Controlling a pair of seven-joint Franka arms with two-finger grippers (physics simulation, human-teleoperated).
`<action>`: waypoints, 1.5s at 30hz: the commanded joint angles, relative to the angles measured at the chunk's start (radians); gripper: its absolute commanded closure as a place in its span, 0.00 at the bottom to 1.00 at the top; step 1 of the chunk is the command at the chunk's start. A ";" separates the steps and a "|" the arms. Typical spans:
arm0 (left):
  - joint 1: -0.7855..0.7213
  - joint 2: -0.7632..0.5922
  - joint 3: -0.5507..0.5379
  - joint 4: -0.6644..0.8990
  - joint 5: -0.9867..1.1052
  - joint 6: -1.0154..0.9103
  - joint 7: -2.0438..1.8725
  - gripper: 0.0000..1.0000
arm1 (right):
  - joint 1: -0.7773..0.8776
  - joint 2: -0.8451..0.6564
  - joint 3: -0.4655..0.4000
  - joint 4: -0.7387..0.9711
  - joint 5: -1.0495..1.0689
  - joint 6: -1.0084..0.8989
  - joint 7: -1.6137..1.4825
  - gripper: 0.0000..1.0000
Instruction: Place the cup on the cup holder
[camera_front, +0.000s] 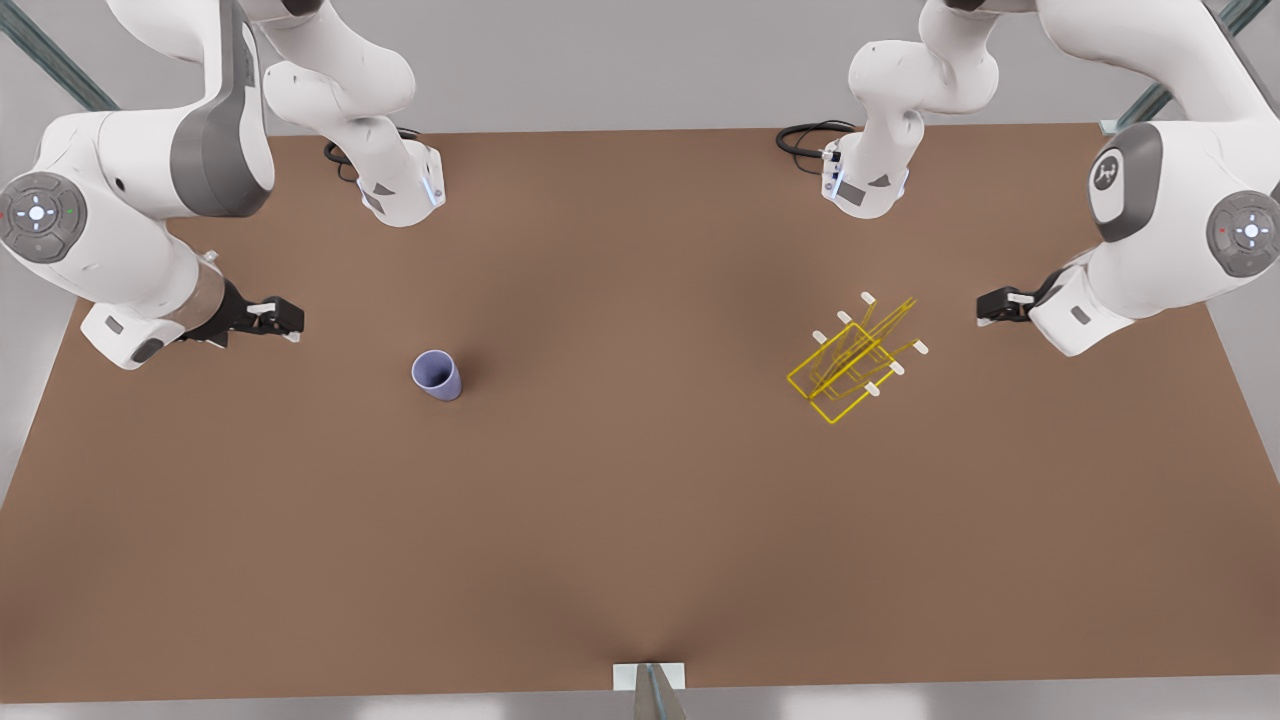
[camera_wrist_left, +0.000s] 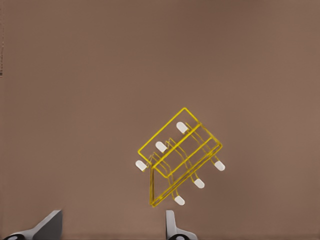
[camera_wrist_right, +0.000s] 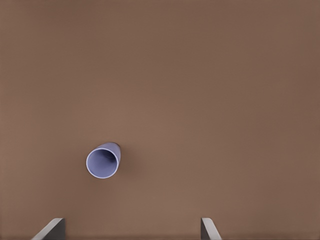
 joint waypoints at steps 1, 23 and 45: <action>-0.002 -0.001 0.000 0.001 0.001 -0.006 -0.005 0.00 | 0.002 -0.001 0.000 0.000 0.000 -0.003 0.040 0.00; -0.002 0.001 0.000 0.008 0.001 -0.011 -0.007 0.00 | 0.275 0.021 0.052 -0.624 0.030 0.740 0.302 0.00; 0.016 0.010 0.002 0.007 0.003 -0.023 -0.007 0.00 | 0.264 0.094 0.044 -0.836 0.030 0.927 0.308 0.00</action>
